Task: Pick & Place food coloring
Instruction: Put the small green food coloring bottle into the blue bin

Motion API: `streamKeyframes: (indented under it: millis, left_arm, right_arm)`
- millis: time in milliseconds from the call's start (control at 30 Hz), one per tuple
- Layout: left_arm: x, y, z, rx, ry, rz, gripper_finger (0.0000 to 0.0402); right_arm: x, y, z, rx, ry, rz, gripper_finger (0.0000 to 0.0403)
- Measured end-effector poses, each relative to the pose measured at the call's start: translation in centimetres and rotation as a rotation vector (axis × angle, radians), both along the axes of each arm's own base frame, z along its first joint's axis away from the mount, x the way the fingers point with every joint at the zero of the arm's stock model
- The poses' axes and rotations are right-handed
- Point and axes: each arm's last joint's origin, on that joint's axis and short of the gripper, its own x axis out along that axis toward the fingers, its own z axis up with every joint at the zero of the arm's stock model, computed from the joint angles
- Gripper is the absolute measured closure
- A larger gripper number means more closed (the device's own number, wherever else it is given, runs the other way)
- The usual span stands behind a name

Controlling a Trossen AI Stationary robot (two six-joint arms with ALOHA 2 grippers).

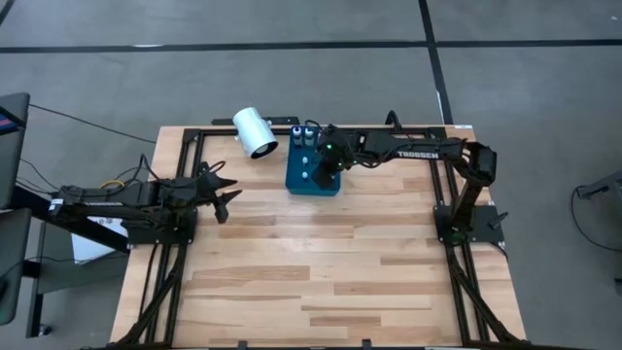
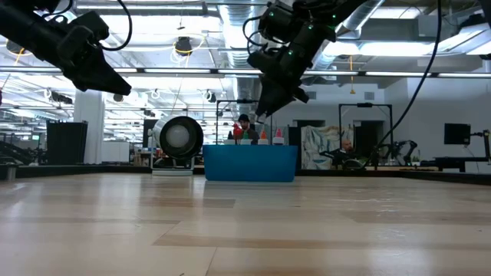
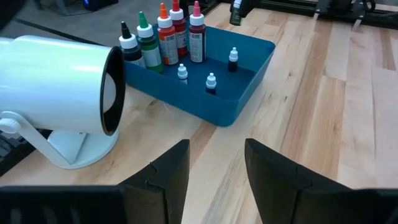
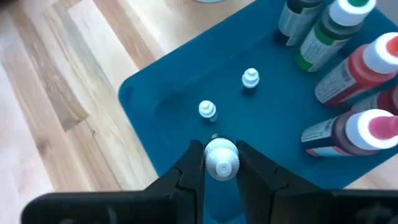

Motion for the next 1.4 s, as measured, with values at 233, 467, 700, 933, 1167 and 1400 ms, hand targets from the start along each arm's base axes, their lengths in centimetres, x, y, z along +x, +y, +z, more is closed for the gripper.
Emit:
streamKeyframes:
  millis: [233, 467, 700, 933, 1167, 1400]
  left_arm:
    - [0.0, 0.0, 0.0, 0.001, 0.000, 0.003, 0.0255]
    - [0.0, 0.0, 0.0, 0.001, 0.000, 0.002, 0.0255]
    - [0.0, 0.0, 0.0, 0.001, 0.002, -0.001, 0.0255]
    - [0.0, 0.0, 0.0, 0.006, 0.006, -0.002, 0.0255]
    - [0.0, 0.0, 0.0, 0.013, 0.010, -0.005, 0.0255]
    - [0.0, 0.0, 0.0, 0.013, 0.010, -0.005, 0.0255]
  right_arm:
    - [0.7, -0.4, -1.0, -0.016, 0.001, -0.024, 0.0341]
    - [2.5, -1.0, -4.6, -0.002, 0.097, -0.025, 0.0341]
    - [3.5, -1.8, -5.9, -0.014, 0.138, -0.022, 0.0341]
    - [3.6, -2.1, -7.5, -0.006, 0.198, -0.031, 0.0341]
    - [3.6, -2.1, -7.5, -0.019, 0.201, -0.029, 0.0341]
    - [3.5, -2.1, -7.5, -0.020, 0.202, -0.027, 0.0333]
